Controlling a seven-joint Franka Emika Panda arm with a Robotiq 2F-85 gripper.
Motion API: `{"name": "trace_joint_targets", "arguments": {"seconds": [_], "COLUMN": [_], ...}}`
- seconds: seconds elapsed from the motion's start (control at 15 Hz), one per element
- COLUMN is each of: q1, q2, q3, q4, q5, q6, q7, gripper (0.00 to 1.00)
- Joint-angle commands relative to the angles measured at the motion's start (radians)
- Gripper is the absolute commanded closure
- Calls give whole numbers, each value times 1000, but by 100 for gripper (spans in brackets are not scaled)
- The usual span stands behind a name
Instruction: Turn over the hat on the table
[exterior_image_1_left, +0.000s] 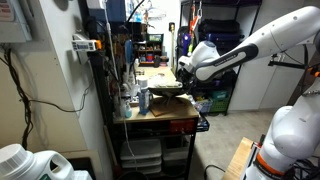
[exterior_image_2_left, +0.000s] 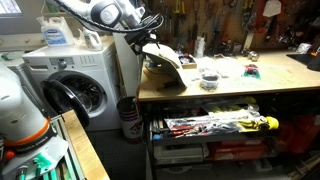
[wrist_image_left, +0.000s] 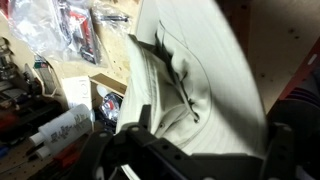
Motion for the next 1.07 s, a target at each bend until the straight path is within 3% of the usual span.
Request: {"name": "trace_joint_targets", "arguments": {"seconds": [0.0, 0.33, 0.67, 1.0], "q1": [30, 7, 14, -23], "q2": [-25, -10, 10, 34], "q3": [-30, -21, -39, -20], "q4": [13, 41, 92, 116], "q5": [103, 126, 224, 198], "q6": [-96, -181, -368, -416], "q7": [-61, -51, -89, -60], "gripper": [0, 0, 0, 0]}}
